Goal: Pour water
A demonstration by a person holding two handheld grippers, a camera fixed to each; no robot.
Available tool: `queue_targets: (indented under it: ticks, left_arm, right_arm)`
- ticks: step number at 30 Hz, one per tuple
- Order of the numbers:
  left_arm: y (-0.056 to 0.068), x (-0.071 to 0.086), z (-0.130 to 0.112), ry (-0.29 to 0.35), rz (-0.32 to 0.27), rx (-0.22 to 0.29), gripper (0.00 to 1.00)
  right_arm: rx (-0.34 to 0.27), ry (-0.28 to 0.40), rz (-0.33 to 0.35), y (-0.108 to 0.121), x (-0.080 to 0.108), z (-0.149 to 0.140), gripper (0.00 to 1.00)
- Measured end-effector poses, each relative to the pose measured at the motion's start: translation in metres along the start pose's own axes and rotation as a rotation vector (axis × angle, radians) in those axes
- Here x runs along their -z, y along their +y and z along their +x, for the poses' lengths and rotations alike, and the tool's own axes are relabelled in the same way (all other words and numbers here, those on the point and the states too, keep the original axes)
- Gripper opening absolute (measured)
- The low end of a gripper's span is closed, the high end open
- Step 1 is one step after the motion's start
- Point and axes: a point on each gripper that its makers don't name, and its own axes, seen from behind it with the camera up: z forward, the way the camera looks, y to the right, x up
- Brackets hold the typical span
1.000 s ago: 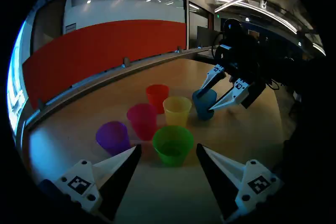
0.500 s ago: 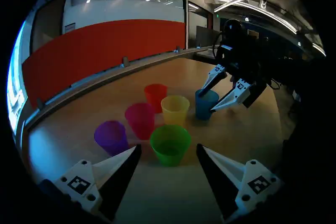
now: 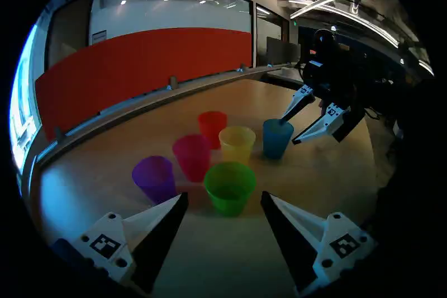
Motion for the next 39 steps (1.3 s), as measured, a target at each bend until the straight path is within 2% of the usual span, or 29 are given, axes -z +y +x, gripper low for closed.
queue_targets:
  ticks: [14,23,30,39]
  left_arm:
    - [-0.013,0.023,0.009,0.095,0.096,0.043,0.97]
    - [-0.025,0.046,0.015,0.184,0.211,0.051,0.97]
    - [-0.031,0.062,0.022,0.264,0.306,0.063,0.97]
    - [-0.05,0.089,0.036,0.387,0.482,0.102,0.97]
  right_arm:
    - [-0.068,0.068,-0.082,0.0,0.045,-0.02,0.99]
    - [-0.102,0.199,-0.188,0.009,0.076,-0.003,0.99]
    - [-0.138,0.326,-0.315,0.027,0.097,0.011,0.99]
    - [-0.21,0.512,-0.55,0.061,0.128,0.029,0.99]
